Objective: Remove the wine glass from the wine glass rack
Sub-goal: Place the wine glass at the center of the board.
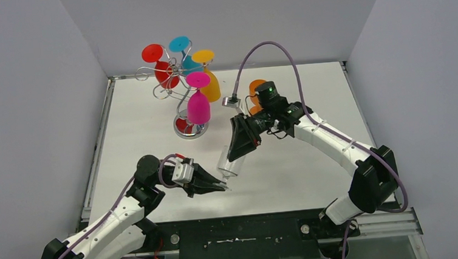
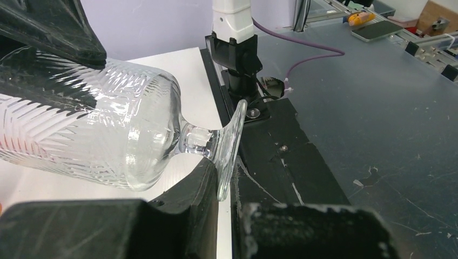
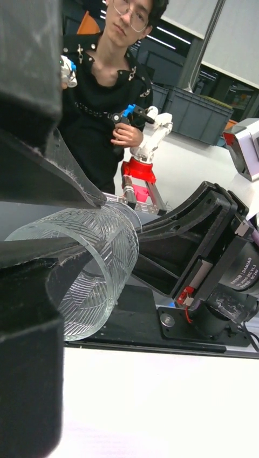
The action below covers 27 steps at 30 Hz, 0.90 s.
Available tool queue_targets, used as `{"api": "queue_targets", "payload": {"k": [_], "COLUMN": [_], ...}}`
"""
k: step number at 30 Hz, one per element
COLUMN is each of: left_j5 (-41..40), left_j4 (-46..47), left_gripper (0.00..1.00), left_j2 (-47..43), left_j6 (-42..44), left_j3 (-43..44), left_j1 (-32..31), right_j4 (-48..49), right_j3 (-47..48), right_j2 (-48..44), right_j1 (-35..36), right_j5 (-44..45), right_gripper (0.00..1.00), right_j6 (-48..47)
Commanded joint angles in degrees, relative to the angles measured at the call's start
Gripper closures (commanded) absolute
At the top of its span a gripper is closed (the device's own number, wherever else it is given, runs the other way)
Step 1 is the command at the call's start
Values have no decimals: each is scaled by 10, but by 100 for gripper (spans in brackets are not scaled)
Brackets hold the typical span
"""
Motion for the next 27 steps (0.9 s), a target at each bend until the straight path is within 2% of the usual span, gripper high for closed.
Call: {"api": "queue_targets", "payload": {"k": [1, 5, 12, 16, 25, 27], "left_j5": [19, 19, 10, 5, -35, -48], "left_j4": [44, 45, 44, 41, 33, 32], "left_gripper": [100, 100, 100, 100, 100, 85], "left_j2": [-11, -7, -15, -18, -31, -35], "left_j6": [0, -1, -7, -7, 0, 0], "left_j3": [34, 33, 29, 28, 19, 16], "left_j1": [7, 7, 7, 6, 6, 6], "right_j4": [-81, -235, -563, -585, -585, -585], "right_j3": [49, 96, 170, 168, 197, 199], "right_j2": [-5, 24, 96, 108, 93, 90], "right_j1": [5, 6, 12, 15, 13, 12], "right_j5": [-70, -84, -82, -84, -64, -60], "right_gripper": [79, 99, 100, 100, 100, 100], "right_j6": [-88, -229, -558, -588, -594, -594]}}
